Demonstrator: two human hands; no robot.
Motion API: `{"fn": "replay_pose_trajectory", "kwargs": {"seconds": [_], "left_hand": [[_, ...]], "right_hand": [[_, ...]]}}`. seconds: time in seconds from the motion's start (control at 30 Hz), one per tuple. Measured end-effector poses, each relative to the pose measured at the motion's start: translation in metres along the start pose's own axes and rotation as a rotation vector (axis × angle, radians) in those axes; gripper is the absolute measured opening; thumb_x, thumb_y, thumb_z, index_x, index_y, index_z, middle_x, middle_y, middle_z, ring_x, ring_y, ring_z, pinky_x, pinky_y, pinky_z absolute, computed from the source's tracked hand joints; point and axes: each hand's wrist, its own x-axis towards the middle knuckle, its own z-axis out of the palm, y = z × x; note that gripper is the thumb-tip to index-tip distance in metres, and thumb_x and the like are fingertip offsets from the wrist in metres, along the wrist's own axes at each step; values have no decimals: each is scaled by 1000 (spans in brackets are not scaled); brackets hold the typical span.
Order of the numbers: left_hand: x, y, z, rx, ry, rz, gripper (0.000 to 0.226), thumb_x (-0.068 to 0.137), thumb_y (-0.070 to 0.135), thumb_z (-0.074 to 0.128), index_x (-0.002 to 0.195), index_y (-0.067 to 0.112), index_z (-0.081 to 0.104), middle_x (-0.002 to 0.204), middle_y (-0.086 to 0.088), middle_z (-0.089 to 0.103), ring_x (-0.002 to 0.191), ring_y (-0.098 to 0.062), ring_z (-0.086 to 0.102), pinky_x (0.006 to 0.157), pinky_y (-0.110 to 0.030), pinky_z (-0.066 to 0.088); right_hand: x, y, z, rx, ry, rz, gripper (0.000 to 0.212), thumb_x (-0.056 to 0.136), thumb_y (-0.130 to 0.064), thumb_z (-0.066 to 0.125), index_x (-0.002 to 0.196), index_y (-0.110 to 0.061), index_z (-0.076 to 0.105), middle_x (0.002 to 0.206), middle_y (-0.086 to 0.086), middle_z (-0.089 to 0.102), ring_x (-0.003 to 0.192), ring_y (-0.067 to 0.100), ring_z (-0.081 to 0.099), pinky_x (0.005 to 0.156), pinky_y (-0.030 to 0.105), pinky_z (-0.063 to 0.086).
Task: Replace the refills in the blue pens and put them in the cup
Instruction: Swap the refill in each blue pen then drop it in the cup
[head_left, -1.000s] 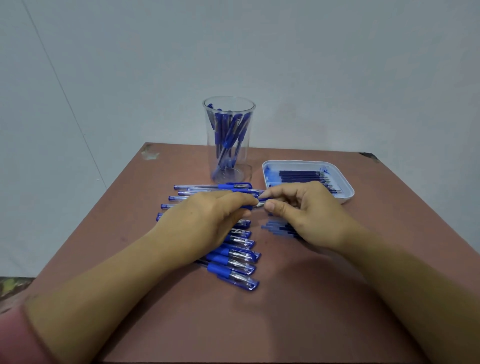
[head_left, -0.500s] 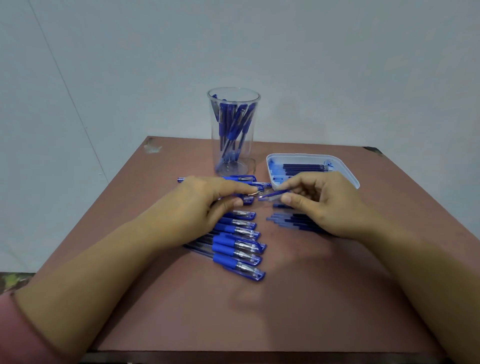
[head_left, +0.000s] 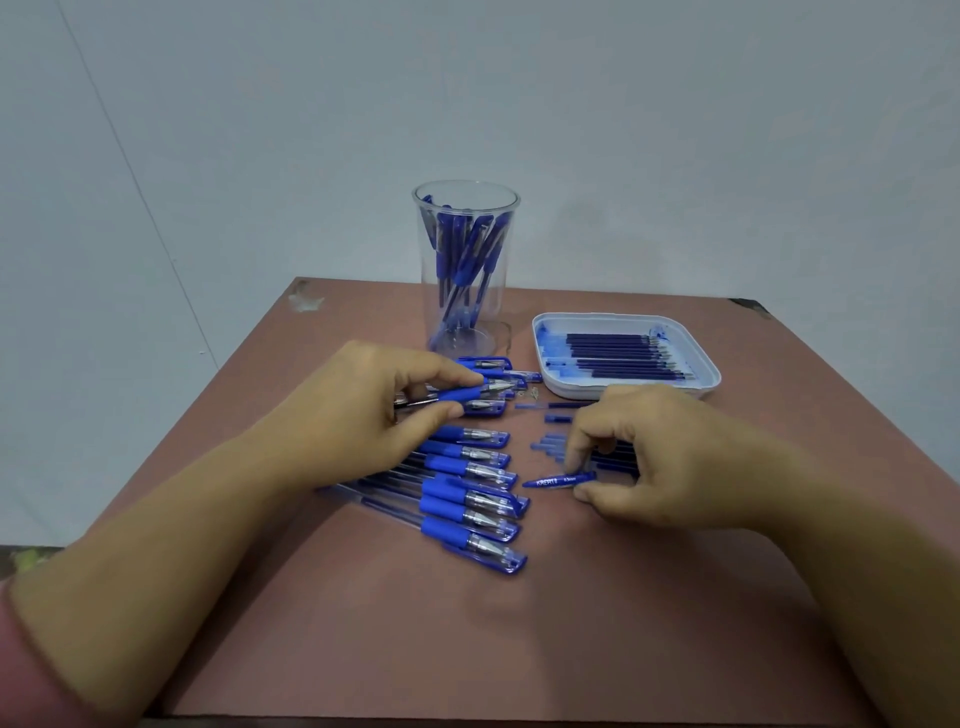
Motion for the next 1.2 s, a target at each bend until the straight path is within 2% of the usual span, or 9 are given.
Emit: {"fn": "replay_pose_trajectory", "kwargs": {"seconds": [0.2, 0.3, 0.4, 0.53, 0.67, 0.8, 0.93, 1.03, 1.2], "left_hand": [[0, -2, 3, -30, -27, 64, 28, 88, 33, 69, 116, 36, 69, 98, 33, 65, 90, 12, 63, 78, -8, 47], [0, -4, 5, -1, -16, 67, 30, 87, 41, 65, 116, 37, 69, 101, 22, 71, 83, 1, 67, 73, -21, 53], [0, -4, 6, 28, -2, 82, 34, 86, 50, 58, 115, 37, 70, 100, 19, 72, 81, 3, 67, 70, -24, 52], [0, 0, 9, 31, -12, 108, 36, 87, 52, 53, 116, 36, 69, 101, 19, 72, 81, 1, 67, 70, -19, 52], [-2, 5, 11, 24, -5, 116, 36, 88, 49, 53, 114, 32, 71, 99, 18, 73, 79, 0, 67, 69, -23, 52], [-2, 8, 12, -2, 15, 101, 27, 89, 41, 60, 112, 33, 72, 93, 22, 71, 68, 7, 61, 63, -10, 44], [-1, 7, 11, -16, 17, 70, 26, 88, 35, 64, 113, 36, 71, 96, 19, 73, 69, -1, 64, 64, -16, 48], [-1, 8, 11, 17, 27, 86, 27, 88, 39, 62, 114, 37, 70, 99, 21, 72, 67, 3, 61, 64, -8, 43], [-1, 5, 13, 55, 28, 92, 37, 88, 51, 50, 114, 35, 70, 99, 16, 73, 73, -8, 68, 65, -31, 55]], "right_hand": [[1, 2, 3, -87, 23, -44, 16, 77, -43, 67, 89, -33, 67, 85, -21, 61, 86, 3, 54, 76, 25, 46], [4, 0, 7, 13, 250, -66, 15, 76, -40, 68, 84, -28, 64, 81, -15, 61, 80, 8, 56, 70, 23, 45], [14, -2, 16, 64, 392, -2, 25, 85, -50, 56, 95, -29, 64, 86, -16, 59, 85, 6, 56, 71, 15, 42], [24, -7, 26, 65, 338, -6, 34, 93, -46, 46, 98, -23, 71, 84, -11, 63, 83, 7, 55, 75, 21, 43], [26, -7, 29, 128, 371, 7, 18, 92, -31, 61, 96, -18, 73, 85, -6, 68, 80, 9, 61, 73, 25, 47], [26, -12, 31, 224, 370, 41, 6, 89, -21, 66, 94, -24, 68, 81, -8, 66, 77, 10, 60, 70, 22, 49], [25, -12, 31, 247, 395, 43, 13, 87, -26, 69, 100, -26, 66, 85, -14, 65, 83, 7, 61, 73, 19, 51], [23, -11, 28, 290, 399, 63, 21, 90, -35, 63, 108, -27, 67, 89, -14, 66, 85, 4, 63, 74, 18, 51], [25, -10, 29, 227, 411, 14, 11, 85, -22, 72, 95, -24, 69, 88, -13, 67, 84, 5, 64, 75, 18, 51]]}}
